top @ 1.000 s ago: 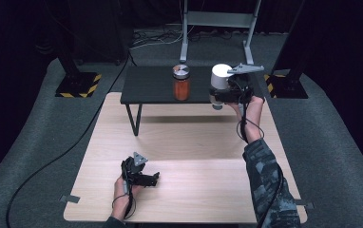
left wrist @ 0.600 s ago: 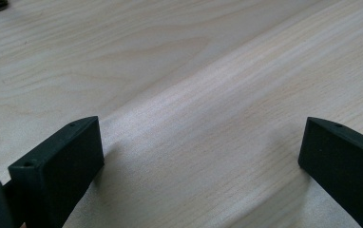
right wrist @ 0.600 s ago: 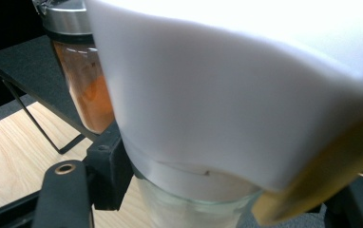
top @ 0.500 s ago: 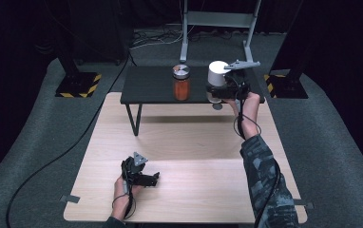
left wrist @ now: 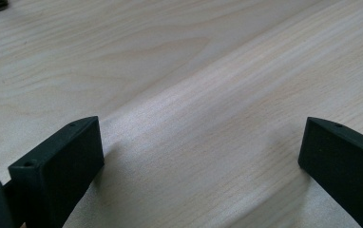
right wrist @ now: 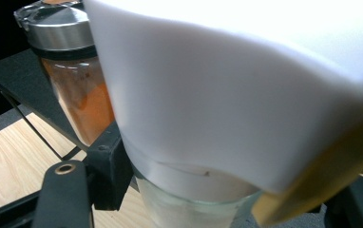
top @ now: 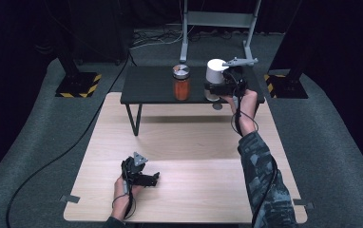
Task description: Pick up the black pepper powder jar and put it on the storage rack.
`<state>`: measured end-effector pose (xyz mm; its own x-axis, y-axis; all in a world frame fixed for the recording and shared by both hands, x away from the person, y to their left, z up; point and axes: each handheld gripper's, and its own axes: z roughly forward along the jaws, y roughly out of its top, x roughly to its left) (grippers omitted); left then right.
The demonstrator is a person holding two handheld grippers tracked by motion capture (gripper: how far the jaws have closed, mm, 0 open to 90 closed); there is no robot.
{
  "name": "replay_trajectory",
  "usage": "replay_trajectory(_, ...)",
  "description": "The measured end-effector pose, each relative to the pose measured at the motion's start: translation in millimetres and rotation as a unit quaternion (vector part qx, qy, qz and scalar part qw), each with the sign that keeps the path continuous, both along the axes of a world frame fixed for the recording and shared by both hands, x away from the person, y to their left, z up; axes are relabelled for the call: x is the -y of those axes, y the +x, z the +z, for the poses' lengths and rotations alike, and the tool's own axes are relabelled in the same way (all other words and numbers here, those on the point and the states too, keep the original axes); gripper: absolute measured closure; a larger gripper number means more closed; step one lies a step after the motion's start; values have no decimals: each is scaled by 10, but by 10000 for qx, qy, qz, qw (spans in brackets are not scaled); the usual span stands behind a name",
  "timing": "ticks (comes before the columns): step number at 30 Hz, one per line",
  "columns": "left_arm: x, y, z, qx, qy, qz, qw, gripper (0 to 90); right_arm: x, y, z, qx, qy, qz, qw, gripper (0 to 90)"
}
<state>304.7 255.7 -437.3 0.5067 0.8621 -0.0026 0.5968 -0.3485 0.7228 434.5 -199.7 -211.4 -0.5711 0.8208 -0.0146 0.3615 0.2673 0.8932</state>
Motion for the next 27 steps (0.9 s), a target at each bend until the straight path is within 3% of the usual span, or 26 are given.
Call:
replay_trajectory(16,-1,-2,0,2,2,-4,10000,6,-36,150,-42,-152,17,-5,9999,296)
replay_trajectory(27,-3,-1,-1,4,3,-42,10000,6,-24,129,-126,-20,98,-19,9999,297)
